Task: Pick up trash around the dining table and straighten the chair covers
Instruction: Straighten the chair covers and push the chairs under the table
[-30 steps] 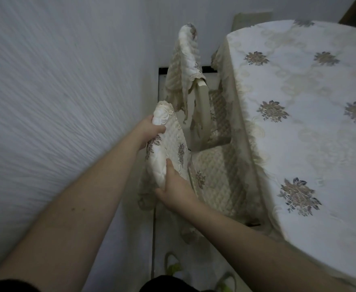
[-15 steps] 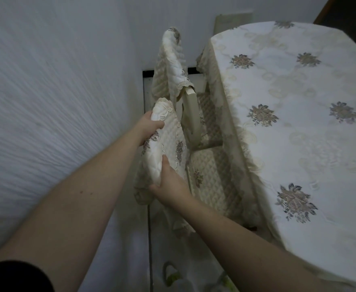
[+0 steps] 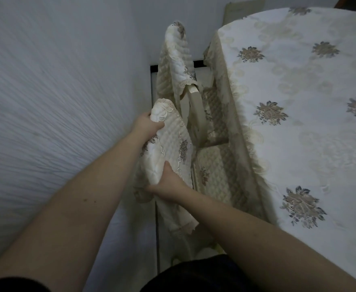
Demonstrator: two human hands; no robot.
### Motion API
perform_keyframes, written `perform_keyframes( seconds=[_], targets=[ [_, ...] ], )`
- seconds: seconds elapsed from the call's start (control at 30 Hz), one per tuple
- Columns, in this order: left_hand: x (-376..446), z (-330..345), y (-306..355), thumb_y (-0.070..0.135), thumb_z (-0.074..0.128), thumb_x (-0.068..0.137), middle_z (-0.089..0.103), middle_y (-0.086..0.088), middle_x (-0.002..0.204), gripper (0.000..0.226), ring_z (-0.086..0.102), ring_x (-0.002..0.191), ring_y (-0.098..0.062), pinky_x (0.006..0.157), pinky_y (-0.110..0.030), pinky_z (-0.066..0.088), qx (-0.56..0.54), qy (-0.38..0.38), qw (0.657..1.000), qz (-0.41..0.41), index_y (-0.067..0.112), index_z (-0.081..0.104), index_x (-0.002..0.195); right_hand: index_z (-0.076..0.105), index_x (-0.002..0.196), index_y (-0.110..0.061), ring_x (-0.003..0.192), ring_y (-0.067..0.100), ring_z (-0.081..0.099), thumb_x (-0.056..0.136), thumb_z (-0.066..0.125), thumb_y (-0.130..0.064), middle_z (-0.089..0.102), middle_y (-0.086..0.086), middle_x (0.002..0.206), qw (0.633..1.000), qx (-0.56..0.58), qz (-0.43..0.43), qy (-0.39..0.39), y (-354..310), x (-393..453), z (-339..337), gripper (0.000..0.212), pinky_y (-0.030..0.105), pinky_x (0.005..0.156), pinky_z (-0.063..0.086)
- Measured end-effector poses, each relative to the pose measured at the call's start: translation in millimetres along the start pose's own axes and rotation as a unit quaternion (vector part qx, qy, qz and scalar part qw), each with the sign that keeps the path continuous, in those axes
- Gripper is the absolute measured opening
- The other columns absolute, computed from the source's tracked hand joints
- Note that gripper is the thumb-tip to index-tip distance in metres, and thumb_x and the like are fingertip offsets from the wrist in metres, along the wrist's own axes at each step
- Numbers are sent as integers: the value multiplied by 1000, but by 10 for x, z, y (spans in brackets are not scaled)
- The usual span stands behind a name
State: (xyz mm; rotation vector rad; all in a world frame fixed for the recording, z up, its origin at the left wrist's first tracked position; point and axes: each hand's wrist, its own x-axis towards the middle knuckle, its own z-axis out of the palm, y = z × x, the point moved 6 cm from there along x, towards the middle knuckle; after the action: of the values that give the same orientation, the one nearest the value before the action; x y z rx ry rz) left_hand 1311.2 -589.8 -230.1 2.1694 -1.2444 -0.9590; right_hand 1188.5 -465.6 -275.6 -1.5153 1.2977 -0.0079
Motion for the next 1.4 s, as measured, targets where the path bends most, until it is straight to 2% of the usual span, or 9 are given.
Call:
perform_keyframes(
  seconds=[0.13, 0.27, 0.4, 0.57, 0.73, 0.87, 1.1, 1.27, 1.4],
  targets=[
    [10, 40, -4, 26, 71, 82, 64, -1, 113, 47, 58, 94, -15, 79, -25, 42, -29, -31, 999, -8, 14, 57, 125, 3, 149, -20, 131, 31, 40, 45, 67, -62, 24, 10, 153, 999, -11, 6, -31, 28, 24, -1, 129, 44, 102, 41],
    [97, 129, -102, 16, 70, 82, 57, -5, 126, 66, 59, 102, -20, 84, -33, 48, -131, -96, 986, -39, 21, 41, 142, -2, 150, -18, 136, 29, 33, 55, 76, -55, 16, 8, 156, 998, -15, 20, -60, 95, 132, 2, 129, 43, 107, 37],
    [208, 167, -184, 20, 64, 64, 58, -9, 124, 80, 59, 104, -25, 81, -34, 50, -167, -110, 978, -54, 24, 43, 141, -3, 150, -18, 134, 32, 36, 57, 78, -51, 17, 8, 156, 998, -23, 23, -53, 158, 238, 48, 128, 42, 106, 37],
    [262, 193, -75, 2, 55, 81, 61, -1, 107, 55, 59, 87, -12, 65, -24, 47, -181, -124, 975, -25, 18, 47, 134, -6, 150, -16, 132, 33, 38, 58, 77, -47, 19, 9, 156, 999, -22, 16, -29, 138, 280, 8, 127, 41, 104, 39],
    [313, 216, 18, -3, 51, 81, 62, 7, 100, 59, 60, 85, -9, 58, -18, 49, -185, -131, 974, 7, 19, 48, 136, -1, 150, -10, 131, 31, 40, 61, 78, -43, 25, 12, 153, 1000, -19, 15, -14, 73, 284, -73, 124, 36, 103, 40],
    [314, 257, 156, -6, 49, 82, 60, 9, 93, 50, 57, 77, -5, 52, -11, 46, -198, -125, 972, 19, 19, 51, 126, 7, 148, -7, 122, 31, 48, 63, 78, -41, 38, 12, 144, 1000, -26, 12, 5, 28, 278, -196, 115, 33, 94, 44],
    [304, 275, 119, -4, 49, 83, 62, 7, 94, 51, 59, 78, -8, 52, -13, 47, -209, -122, 970, 9, 19, 51, 128, -4, 150, -6, 133, 29, 38, 68, 75, -43, 24, 10, 153, 998, -58, 10, -7, 17, 183, -256, 120, 31, 100, 40],
    [229, 289, 158, -5, 48, 85, 59, 9, 92, 49, 57, 77, -6, 50, -11, 47, -223, -127, 966, 11, 27, 48, 122, 9, 147, -6, 119, 30, 49, 67, 76, -41, 40, 11, 140, 998, -60, 10, 1, 22, 136, -275, 111, 29, 83, 40],
    [212, 297, 139, -4, 48, 84, 60, 8, 95, 50, 58, 79, -7, 54, -17, 48, -223, -126, 967, 5, 24, 48, 125, 8, 148, -7, 120, 29, 49, 66, 76, -41, 39, 10, 142, 998, -59, 11, -2, 60, 120, -262, 111, 27, 82, 39]
  ],
)
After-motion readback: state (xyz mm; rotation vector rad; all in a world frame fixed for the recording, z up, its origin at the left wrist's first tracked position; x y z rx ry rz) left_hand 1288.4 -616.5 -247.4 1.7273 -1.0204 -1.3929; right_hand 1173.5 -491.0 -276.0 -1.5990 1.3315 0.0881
